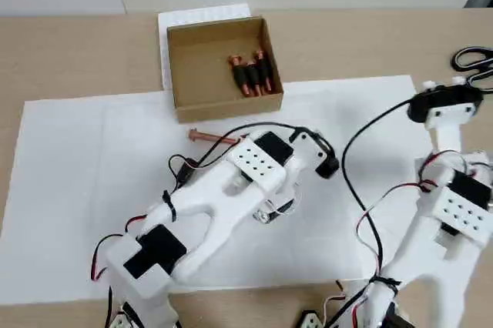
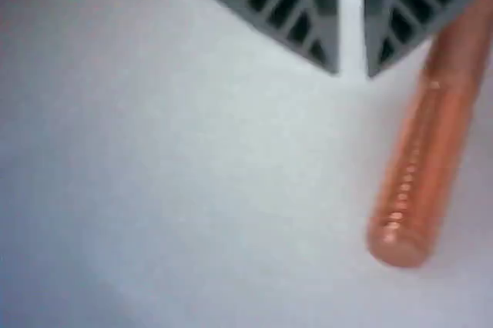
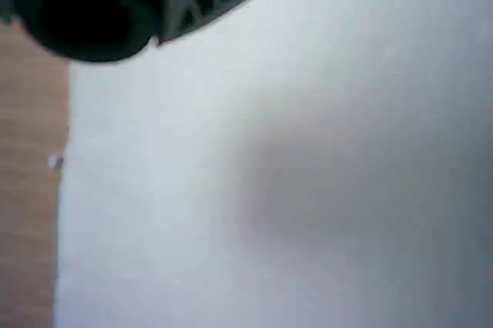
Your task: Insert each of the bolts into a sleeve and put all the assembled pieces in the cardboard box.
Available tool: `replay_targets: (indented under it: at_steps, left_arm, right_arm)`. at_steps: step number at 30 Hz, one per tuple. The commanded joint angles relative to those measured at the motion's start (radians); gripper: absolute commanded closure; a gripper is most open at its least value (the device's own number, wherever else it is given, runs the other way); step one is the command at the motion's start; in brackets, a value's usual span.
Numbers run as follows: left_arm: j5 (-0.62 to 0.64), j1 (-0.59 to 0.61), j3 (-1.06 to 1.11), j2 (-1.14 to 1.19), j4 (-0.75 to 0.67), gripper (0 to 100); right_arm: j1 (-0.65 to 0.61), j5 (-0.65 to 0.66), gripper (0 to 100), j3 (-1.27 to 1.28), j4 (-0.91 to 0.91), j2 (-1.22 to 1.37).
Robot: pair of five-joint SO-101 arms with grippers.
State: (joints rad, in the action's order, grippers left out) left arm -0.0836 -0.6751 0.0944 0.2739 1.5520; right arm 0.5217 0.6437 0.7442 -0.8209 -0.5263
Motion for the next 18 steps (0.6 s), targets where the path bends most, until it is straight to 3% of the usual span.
replay_targets:
  at_steps: [1, 18]
  left_arm:
    - [-0.008, 0.017, -0.071, -0.009, 0.061, 85]
    - [-0.107, 0.117, -0.119, 0.003, 0.003, 87]
  right_arm:
    - [-0.028, 0.000, 99.5, -0.008, -0.005, 0.001]
    - [-0.048, -0.014, 99.5, -0.008, -0.005, -0.001]
